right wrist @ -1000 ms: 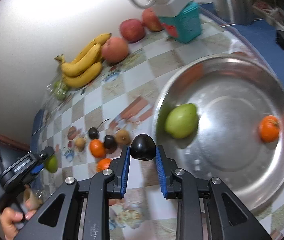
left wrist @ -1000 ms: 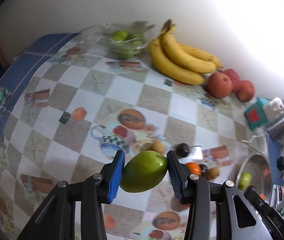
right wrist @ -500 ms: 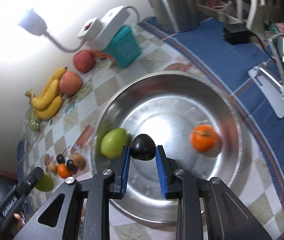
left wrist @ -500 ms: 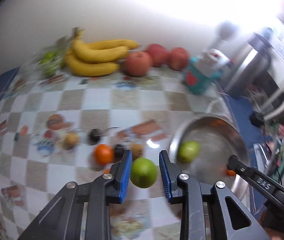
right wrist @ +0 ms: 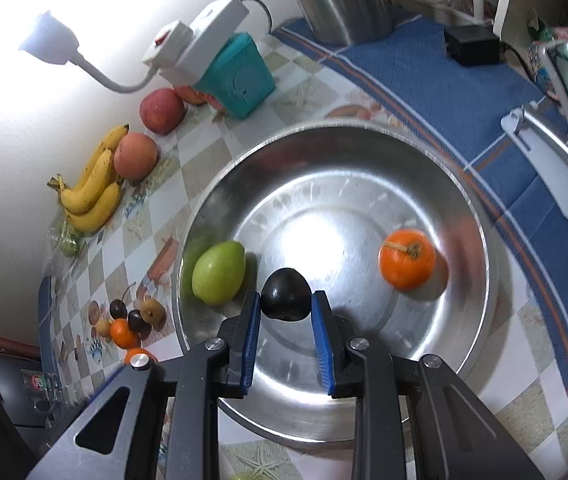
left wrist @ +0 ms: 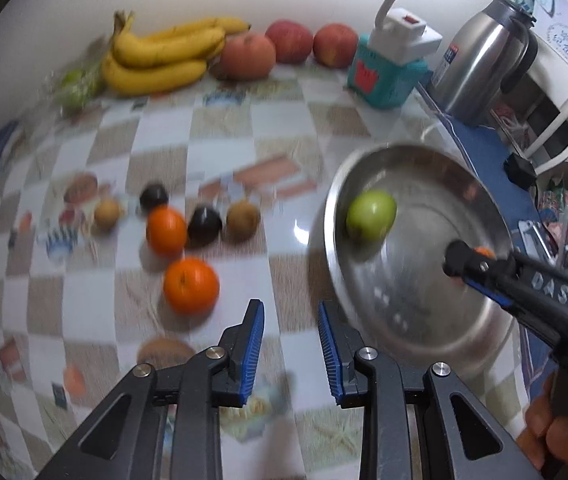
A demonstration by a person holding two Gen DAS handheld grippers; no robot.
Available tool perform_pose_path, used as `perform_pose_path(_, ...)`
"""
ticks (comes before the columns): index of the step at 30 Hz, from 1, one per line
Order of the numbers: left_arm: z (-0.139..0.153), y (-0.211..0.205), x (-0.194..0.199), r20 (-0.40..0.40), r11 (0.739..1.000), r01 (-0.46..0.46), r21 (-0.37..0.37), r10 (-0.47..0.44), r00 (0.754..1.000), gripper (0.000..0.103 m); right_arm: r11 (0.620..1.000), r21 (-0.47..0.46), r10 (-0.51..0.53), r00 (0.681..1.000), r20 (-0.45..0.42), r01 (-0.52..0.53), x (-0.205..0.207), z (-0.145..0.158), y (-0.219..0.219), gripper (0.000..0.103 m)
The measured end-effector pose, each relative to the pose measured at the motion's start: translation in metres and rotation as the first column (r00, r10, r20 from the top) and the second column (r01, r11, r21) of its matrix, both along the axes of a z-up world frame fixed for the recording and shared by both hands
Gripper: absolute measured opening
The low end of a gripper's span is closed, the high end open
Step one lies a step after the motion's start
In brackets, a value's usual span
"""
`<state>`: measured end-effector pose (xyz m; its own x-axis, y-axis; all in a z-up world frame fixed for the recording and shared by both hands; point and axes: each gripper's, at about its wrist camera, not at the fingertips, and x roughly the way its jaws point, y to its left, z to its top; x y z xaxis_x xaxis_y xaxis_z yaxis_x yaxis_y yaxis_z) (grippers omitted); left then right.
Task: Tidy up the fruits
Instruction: 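Carry the plum and green mango over the steel plate with both tools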
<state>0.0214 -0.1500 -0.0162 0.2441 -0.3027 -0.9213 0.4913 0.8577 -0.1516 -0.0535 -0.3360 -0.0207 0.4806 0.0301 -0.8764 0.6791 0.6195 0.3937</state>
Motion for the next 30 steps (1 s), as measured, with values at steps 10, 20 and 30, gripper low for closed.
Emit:
perform_pose_path(10, -0.008, 0.015, -0.036, -0.049, 0.998, 0.067, 0.017, -0.066, 0.997, 0.031, 1.000, 0.014, 0.022, 1.000, 0.005, -0.022, 0.001, -0.001, 0.008, 0.027)
perform_pose_path(20, -0.017, 0.009, -0.051, -0.061, 0.994, 0.100, 0.042, -0.097, 0.993, 0.031, 0.999, -0.008, 0.046, 0.999, -0.014, -0.046, -0.001, 0.002, 0.013, 0.027)
perform_pose_path(30, -0.015, 0.015, -0.037, -0.076, 0.998, 0.070, 0.010, -0.069, 0.995, 0.035, 0.999, -0.011, 0.049, 0.998, -0.035, -0.049, -0.005, -0.001, 0.010, 0.027)
